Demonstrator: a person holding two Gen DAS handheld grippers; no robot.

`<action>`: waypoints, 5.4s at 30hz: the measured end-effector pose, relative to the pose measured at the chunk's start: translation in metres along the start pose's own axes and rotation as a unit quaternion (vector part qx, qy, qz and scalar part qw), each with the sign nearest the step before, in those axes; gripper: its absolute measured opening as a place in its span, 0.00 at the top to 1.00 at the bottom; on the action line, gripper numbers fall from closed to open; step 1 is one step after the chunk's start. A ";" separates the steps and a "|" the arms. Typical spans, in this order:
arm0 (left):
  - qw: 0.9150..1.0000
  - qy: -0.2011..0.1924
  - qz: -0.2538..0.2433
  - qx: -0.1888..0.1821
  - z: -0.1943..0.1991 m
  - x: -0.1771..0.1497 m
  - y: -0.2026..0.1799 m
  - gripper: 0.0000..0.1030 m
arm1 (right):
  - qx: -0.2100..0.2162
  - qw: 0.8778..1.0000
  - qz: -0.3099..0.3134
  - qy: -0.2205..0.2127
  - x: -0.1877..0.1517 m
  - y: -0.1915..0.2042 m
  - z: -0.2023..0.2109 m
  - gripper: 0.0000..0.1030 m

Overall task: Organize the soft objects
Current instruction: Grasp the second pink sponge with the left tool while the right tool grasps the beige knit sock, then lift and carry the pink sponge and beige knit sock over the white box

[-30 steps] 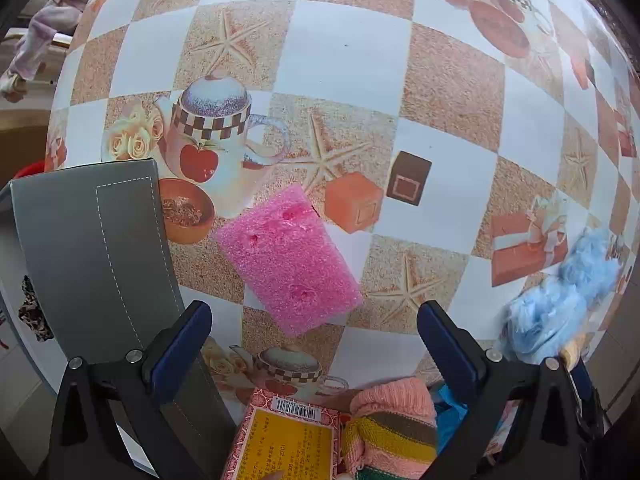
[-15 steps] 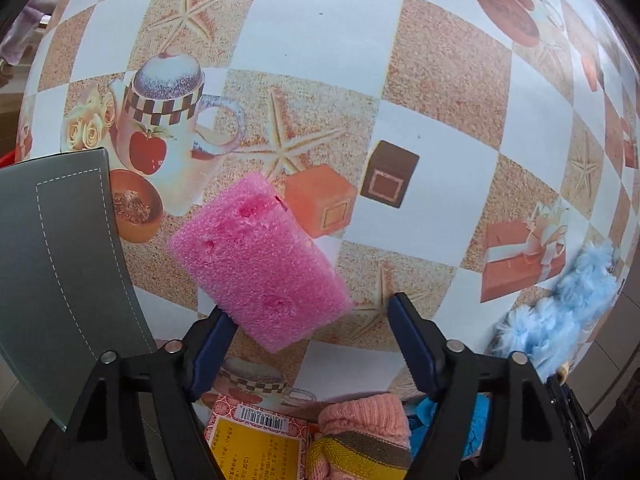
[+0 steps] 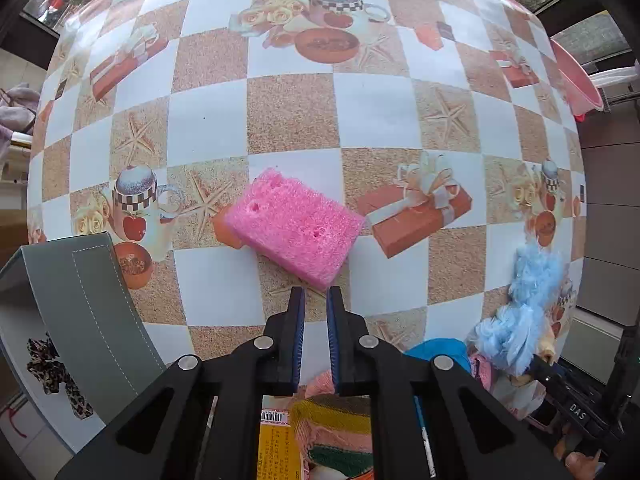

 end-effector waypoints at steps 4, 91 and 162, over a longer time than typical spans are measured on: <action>1.000 -0.010 -0.017 -0.014 0.015 -0.008 -0.004 0.88 | 0.002 1.000 -0.024 0.002 -0.027 -0.015 0.004 0.59; 0.967 -0.061 -0.229 -0.094 0.074 -0.122 -0.085 0.76 | -0.066 0.997 -0.033 -0.030 -0.117 0.024 0.027 0.59; 0.987 -0.116 0.103 -0.036 0.066 -0.173 0.272 0.76 | -0.002 0.926 0.376 0.027 -0.165 0.443 -0.056 0.58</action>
Point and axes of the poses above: each gripper's, at about its wrist camera, not at the fingertips, and z roughly against the way its jaws point, y to its left, x to its top, the point moved 9 cm from there along -z, roughly the way its jaws point, and after that the axes turned 6 degrees about z, right-handed, at the moved point
